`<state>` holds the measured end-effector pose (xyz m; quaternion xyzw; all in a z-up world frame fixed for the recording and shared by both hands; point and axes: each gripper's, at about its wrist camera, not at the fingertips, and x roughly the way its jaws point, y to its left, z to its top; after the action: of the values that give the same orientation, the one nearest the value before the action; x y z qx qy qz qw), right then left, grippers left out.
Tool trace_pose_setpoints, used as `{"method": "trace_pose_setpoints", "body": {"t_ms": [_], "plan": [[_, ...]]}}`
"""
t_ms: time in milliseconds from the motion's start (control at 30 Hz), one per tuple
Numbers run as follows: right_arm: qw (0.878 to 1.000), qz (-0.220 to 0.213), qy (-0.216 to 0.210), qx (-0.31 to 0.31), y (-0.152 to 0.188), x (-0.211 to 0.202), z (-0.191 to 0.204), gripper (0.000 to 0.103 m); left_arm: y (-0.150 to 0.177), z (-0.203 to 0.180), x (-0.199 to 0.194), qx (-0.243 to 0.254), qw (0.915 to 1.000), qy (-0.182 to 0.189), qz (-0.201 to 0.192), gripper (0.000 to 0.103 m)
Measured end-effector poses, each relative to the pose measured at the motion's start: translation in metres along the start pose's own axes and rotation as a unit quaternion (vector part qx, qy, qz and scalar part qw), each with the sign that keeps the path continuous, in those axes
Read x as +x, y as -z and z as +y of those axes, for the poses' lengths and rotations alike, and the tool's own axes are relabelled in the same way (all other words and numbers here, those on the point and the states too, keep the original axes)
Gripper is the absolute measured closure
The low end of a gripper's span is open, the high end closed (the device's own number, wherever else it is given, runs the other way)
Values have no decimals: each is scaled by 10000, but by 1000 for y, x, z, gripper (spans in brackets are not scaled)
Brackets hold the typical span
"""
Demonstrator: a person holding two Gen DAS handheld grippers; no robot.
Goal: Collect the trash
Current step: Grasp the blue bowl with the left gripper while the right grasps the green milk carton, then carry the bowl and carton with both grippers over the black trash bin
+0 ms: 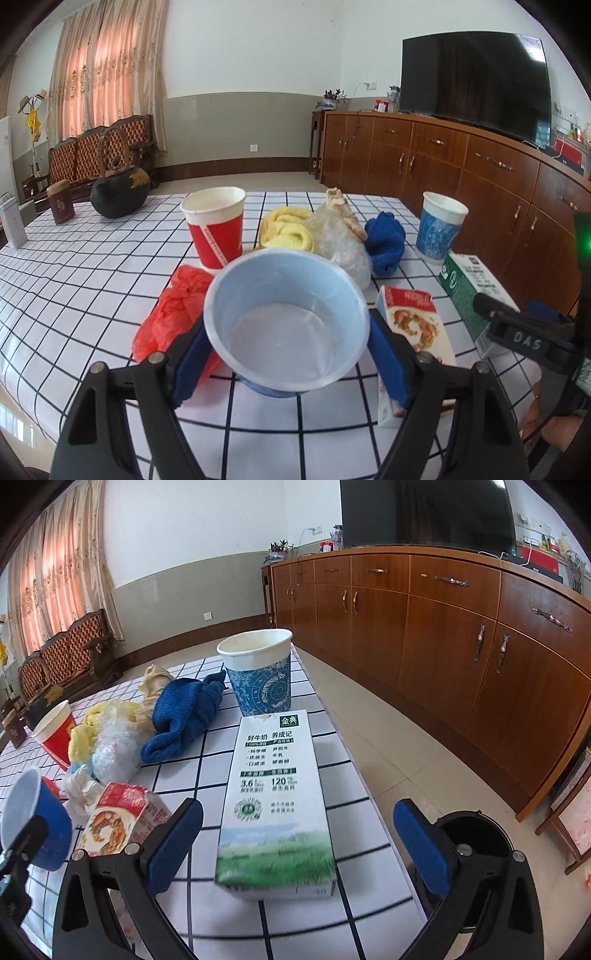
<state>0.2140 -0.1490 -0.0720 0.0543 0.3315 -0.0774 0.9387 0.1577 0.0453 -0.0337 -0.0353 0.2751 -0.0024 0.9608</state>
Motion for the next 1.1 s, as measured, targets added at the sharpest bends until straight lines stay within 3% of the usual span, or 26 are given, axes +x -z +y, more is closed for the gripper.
{"method": "trace_pose_setpoints", "body": {"t_ms": [133, 200, 267, 367, 633, 900, 1100], "plan": [[9999, 110, 8, -69, -7, 12, 2, 0, -5, -3, 3, 4, 10000, 50, -30, 23], [9996, 226, 9, -139, -10, 19, 4, 6, -7, -5, 3, 10, 10000, 69, -51, 23], [9990, 414, -65, -173, -11, 28, 6, 27, -9, -7, 4, 29, 9999, 80, -61, 28], [9981, 568, -117, -198, -12, 35, 6, 45, -10, -9, 4, 50, 9999, 113, -44, 27], [9979, 447, -467, -65, -6, 23, -2, 46, -9, -9, -7, 30, 9998, 108, -173, 27], [9976, 79, -683, -126, -3, -16, -2, 46, -12, -7, -27, 73, 9993, 115, -342, 27], [9971, -51, -760, -59, -1, -39, -19, 46, -16, -28, -41, 238, 9984, 371, -341, 27]]}}
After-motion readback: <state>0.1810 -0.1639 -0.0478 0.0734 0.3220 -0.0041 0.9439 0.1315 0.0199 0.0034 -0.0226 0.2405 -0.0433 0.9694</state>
